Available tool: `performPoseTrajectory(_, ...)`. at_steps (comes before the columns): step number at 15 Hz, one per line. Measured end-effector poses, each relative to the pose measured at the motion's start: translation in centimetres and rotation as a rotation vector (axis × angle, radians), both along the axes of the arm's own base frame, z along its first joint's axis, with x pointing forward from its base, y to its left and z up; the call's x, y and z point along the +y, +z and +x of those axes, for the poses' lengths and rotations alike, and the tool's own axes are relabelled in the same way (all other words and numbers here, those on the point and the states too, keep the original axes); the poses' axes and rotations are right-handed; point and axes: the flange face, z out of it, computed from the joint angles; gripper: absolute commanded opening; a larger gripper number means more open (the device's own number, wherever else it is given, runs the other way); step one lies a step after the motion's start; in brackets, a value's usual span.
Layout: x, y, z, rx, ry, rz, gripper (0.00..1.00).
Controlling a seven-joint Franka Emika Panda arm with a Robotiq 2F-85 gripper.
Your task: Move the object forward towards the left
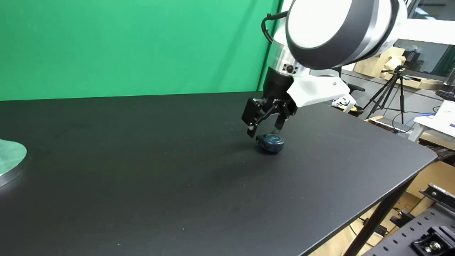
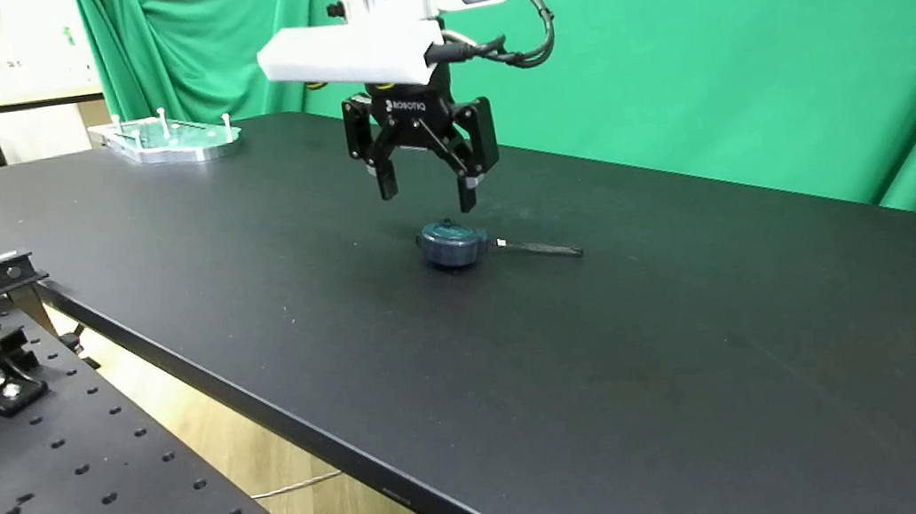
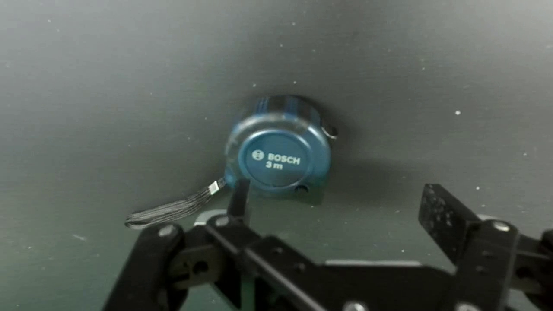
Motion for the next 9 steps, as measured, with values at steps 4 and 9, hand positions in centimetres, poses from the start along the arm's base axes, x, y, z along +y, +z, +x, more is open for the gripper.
performPoseTrajectory(4, -1.4, -0.3, -0.2, 0.008, -0.035, -0.006, 1.00)
performPoseTrajectory(9, -1.9, -1.2, -0.5, 0.029, -0.077, -0.002, 1.00)
